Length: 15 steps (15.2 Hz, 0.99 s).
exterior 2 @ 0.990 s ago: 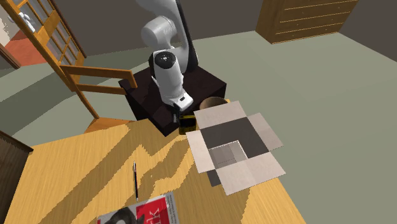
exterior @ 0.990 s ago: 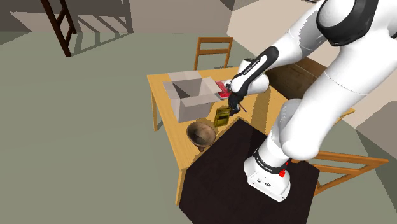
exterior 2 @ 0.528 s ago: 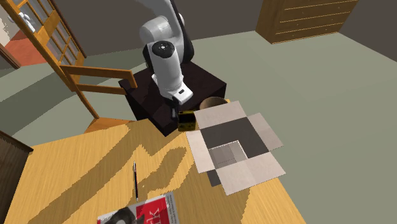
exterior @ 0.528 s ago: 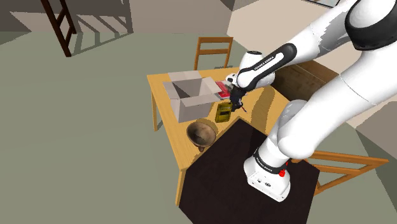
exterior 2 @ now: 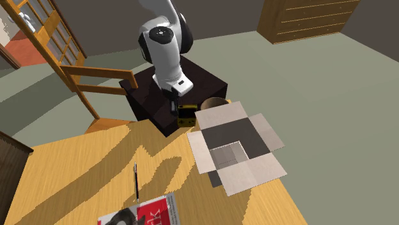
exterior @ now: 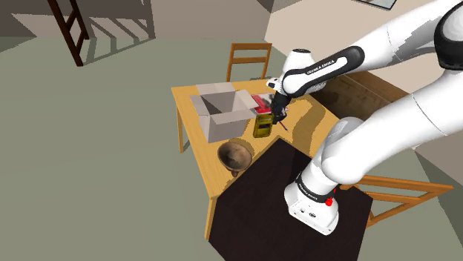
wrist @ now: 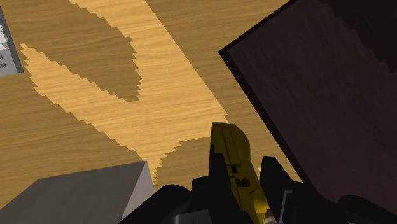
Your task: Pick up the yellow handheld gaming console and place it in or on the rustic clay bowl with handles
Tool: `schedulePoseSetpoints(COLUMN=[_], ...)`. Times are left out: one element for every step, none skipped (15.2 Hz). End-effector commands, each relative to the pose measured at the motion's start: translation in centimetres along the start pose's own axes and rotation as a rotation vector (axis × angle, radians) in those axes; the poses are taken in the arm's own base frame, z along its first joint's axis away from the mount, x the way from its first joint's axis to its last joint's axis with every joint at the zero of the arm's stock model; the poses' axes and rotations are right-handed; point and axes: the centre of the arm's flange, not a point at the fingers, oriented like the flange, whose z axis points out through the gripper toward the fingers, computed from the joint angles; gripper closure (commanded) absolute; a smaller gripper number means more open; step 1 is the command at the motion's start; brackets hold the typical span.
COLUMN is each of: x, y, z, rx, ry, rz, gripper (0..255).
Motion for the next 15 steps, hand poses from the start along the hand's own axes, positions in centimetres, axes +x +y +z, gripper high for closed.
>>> schedulePoseSetpoints(x=[0.0, 0.0, 0.0, 0.1, 0.1, 0.1, 0.1, 0.1, 0.1, 0.1, 0.1, 0.1, 1.2, 2.3, 3.4], y=[0.0, 0.0, 0.0, 0.0, 0.0, 0.0, 0.0, -0.1, -0.1, -0.1, -0.1, -0.1, -0.8, -1.4, -2.1], z=[-1.1, -1.6, -2.2, -2.7, -3.2, -3.8, -4.3, -4.8, -5.3, -5.9, -6.4, -6.5, -6.7, -7.0, -7.3], rx=[0.0, 0.0, 0.0, 0.0, 0.0, 0.0, 0.0, 0.0, 0.0, 0.0, 0.0, 0.0, 0.0, 0.0, 0.0], ry=[0.0, 0.0, 0.0, 0.0, 0.0, 0.0, 0.0, 0.0, 0.0, 0.0, 0.0, -0.001, 0.0, 0.0, 0.0], rz=[0.0, 0.0, 0.0, 0.0, 0.0, 0.0, 0.0, 0.0, 0.0, 0.0, 0.0, 0.0, 0.0, 0.0, 0.0], gripper=[255, 255, 255, 255, 255, 255, 255, 255, 255, 255, 255, 255, 255, 255, 255])
